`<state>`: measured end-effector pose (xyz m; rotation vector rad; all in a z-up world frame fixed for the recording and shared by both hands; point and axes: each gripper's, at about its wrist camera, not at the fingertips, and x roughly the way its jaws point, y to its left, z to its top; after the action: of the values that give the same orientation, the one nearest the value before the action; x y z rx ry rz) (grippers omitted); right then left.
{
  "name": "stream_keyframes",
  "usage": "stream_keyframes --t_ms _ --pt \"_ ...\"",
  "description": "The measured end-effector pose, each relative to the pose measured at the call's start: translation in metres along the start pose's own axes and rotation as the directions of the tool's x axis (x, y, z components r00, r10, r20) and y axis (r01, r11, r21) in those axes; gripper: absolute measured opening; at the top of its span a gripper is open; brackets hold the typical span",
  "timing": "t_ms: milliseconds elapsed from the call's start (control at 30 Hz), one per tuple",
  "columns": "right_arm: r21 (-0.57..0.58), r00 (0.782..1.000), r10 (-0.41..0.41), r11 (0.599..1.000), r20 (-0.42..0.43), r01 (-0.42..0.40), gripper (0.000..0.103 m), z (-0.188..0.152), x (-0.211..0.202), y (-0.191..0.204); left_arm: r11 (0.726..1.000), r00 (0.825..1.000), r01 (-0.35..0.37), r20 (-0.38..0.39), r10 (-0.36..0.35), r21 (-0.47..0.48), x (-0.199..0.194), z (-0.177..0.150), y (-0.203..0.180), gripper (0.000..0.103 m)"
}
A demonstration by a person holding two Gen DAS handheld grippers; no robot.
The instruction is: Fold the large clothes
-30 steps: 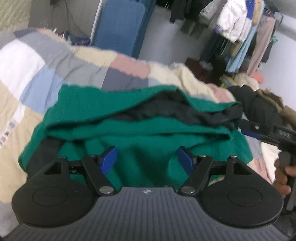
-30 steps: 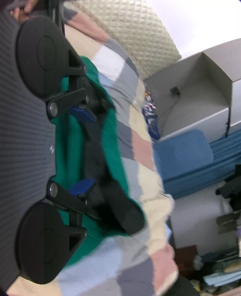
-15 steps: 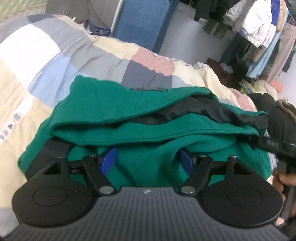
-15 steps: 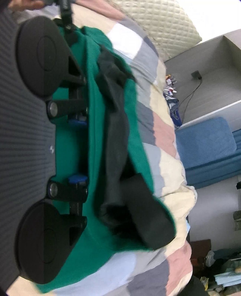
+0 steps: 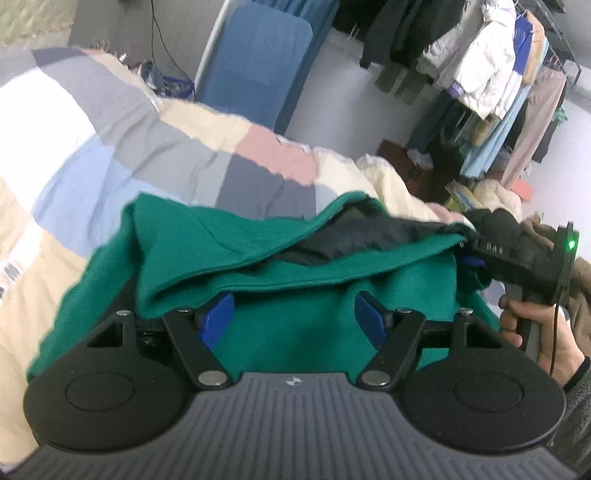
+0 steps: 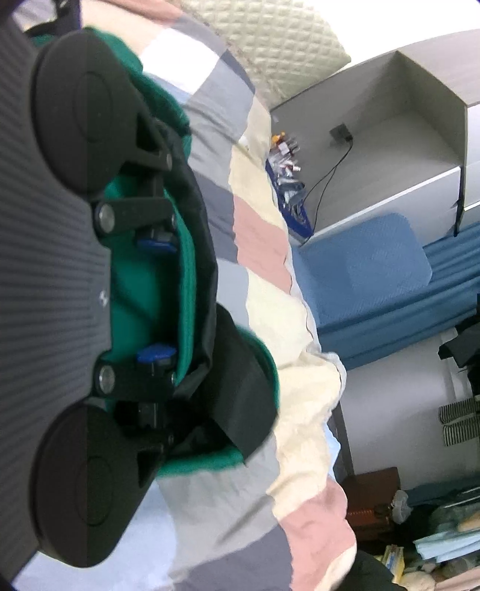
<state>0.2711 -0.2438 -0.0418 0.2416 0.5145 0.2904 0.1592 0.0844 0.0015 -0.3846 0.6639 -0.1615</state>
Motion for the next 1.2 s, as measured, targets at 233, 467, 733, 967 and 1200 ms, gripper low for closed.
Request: stream_keyframes --t_ms 233,467,733,967,1200 --pt "0.003 0.998 0.006 1.0 0.061 -0.007 0.048 0.01 -0.011 -0.012 0.991 0.991 -0.132 0.032 0.132 0.022 -0.002 0.009 0.01 0.076" --pt "0.039 0.993 0.02 0.999 0.116 -0.025 0.055 0.017 -0.037 -0.014 0.958 0.963 -0.268 -0.003 0.27 0.106 0.03 0.015 0.011 0.077" --pt "0.044 0.985 -0.167 0.985 0.046 0.165 0.06 0.013 -0.055 -0.046 0.959 0.964 -0.265 0.002 0.266 0.096 0.046 0.017 0.024 0.076" --pt "0.089 0.998 -0.059 0.994 -0.035 0.062 0.06 0.008 -0.021 -0.058 0.982 0.984 -0.173 0.023 0.175 -0.071 0.059 0.038 0.042 0.034" --pt "-0.075 0.997 -0.054 0.996 -0.047 0.05 0.023 0.019 0.028 -0.031 0.945 0.994 -0.079 0.042 0.097 -0.318 0.075 0.08 0.083 0.008"
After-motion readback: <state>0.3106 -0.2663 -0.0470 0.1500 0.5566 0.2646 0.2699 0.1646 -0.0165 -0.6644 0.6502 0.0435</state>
